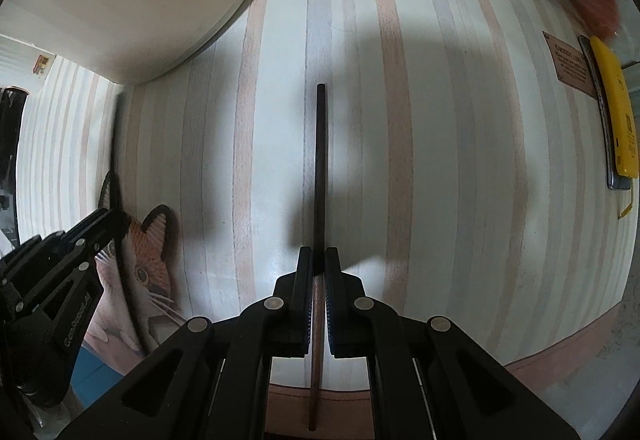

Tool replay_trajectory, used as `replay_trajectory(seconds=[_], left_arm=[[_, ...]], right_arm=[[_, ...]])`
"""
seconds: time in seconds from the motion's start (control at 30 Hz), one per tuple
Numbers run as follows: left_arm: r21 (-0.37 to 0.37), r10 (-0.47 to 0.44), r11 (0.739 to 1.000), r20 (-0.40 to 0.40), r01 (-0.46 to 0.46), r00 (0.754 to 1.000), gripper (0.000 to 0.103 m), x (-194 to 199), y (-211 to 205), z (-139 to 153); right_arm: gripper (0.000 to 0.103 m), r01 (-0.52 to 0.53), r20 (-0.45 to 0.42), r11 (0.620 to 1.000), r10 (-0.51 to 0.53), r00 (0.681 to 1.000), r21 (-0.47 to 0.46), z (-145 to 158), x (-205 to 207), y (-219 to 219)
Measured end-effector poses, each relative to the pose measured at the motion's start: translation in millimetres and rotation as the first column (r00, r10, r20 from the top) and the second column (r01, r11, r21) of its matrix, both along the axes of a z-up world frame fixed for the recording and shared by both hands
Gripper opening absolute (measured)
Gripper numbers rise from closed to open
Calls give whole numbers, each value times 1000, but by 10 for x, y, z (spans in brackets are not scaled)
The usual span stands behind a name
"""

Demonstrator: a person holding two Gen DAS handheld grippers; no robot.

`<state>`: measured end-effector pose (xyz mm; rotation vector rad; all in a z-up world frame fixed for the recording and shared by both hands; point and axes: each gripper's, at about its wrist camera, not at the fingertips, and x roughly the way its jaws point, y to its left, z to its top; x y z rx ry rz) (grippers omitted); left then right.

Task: Organize utensils
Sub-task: 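Lift both black chopsticks upright and carry them toward the beige holder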

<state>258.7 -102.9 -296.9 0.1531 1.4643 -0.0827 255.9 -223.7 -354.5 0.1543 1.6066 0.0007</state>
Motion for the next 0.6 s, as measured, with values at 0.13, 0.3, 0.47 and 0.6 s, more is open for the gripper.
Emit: replay_trajectory(seconds=[0.13,0.3,0.47,0.6], left_arm=[[-7,-1,1000,-3,1,1000,4,7,6,-5],[-19,26,999,-16,-26,1000,4,27,40,-13],[-17,30,999,-21,-30,999,4,38,57,-6],[-11,30,999,-27,-30,999,4,47,37,-14]], right_arm=[[6,-13,-12,1000,13,1000,-3,27,-55,-46],[6,-1,-49,1000,2,999,19,29,47,-91],[6,-23,-69,1000,24,997,7,26,127,-65],[6,-31,-91,1000,30,995,-6,9,209,11]])
